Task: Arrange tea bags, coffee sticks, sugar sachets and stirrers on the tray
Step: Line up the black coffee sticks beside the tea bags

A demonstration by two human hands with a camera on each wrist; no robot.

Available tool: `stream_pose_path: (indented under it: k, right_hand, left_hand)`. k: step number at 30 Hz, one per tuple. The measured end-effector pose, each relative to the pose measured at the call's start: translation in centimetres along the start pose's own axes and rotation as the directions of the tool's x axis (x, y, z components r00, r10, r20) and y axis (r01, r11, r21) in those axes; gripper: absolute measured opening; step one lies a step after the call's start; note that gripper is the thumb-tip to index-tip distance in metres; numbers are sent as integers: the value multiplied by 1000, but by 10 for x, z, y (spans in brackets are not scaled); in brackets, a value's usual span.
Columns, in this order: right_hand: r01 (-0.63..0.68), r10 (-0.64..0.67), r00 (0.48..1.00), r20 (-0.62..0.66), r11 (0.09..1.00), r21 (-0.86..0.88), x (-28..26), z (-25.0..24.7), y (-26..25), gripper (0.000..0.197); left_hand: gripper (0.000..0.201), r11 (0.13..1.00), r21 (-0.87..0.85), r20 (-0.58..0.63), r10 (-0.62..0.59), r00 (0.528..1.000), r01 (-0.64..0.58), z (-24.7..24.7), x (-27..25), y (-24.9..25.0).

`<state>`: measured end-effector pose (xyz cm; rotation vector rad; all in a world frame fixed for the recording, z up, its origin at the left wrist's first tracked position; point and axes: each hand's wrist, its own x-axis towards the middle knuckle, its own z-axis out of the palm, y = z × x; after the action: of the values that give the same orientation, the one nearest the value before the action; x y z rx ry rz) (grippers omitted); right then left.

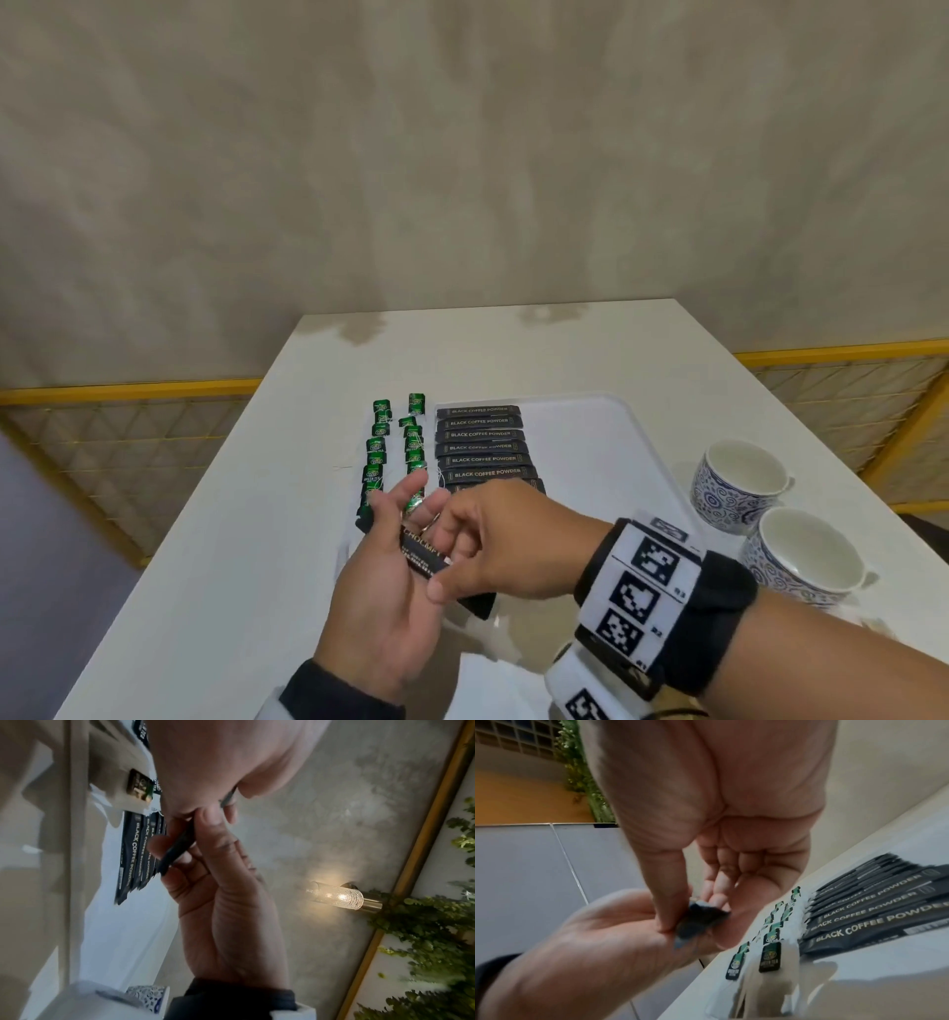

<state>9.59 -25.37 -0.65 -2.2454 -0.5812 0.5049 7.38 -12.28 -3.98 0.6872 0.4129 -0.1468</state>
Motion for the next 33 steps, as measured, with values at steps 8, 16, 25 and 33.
stream_pose_path:
  k: [8,16,25,33]
  right_hand:
    - [-116,102,992,-72,966,-231,-11,-16,17,15]
    - [-241,265,964,-1,878,-414,-5,-23,37,21]
    - [-162,180,983,-28,796,-583,5,-15,33,29]
    - [-180,179,982,-66,758,-627,4,-9,40,28]
  left_hand:
    - [6,930,366,-138,100,985,-43,-26,3,2]
    - [16,917,396,-108,91,990,-41,-33,2,16]
    - [15,895,445,-114,65,991,-8,-30,-4,20]
    - [14,893,449,-92,78,993,-29,-31,-2,20]
